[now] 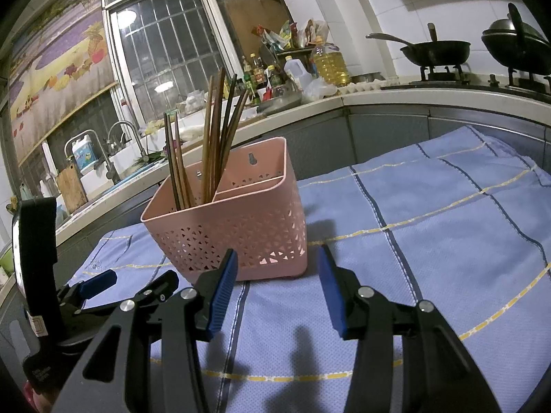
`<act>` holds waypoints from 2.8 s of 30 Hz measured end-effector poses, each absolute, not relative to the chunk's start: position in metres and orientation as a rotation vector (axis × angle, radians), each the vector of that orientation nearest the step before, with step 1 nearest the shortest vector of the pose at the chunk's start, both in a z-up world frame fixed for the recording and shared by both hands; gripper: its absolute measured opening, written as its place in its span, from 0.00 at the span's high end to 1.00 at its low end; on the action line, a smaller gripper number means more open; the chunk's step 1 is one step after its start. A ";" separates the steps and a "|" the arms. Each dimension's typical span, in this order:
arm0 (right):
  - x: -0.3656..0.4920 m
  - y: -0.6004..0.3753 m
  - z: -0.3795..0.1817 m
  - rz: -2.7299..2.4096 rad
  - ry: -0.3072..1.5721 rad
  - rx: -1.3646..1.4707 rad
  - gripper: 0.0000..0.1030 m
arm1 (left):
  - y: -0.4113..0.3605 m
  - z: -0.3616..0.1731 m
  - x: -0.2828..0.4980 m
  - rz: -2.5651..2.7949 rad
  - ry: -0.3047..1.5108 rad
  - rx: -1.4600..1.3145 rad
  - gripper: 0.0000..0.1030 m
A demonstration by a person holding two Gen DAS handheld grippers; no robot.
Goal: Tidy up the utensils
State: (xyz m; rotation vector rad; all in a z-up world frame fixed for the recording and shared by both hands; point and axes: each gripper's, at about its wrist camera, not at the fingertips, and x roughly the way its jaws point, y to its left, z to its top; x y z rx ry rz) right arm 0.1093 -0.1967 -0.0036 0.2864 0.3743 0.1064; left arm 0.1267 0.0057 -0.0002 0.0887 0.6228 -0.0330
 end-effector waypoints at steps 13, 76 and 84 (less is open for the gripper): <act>0.112 -0.197 -0.007 0.109 0.383 0.289 0.53 | 0.005 -0.006 0.131 -0.042 0.680 0.068 0.06; -0.038 -0.195 0.083 0.175 0.243 0.299 0.47 | 0.016 0.095 -0.022 0.093 0.565 0.065 0.06; -0.045 -0.191 0.089 0.200 0.275 0.299 0.47 | 0.022 0.107 -0.035 0.111 0.540 0.070 0.06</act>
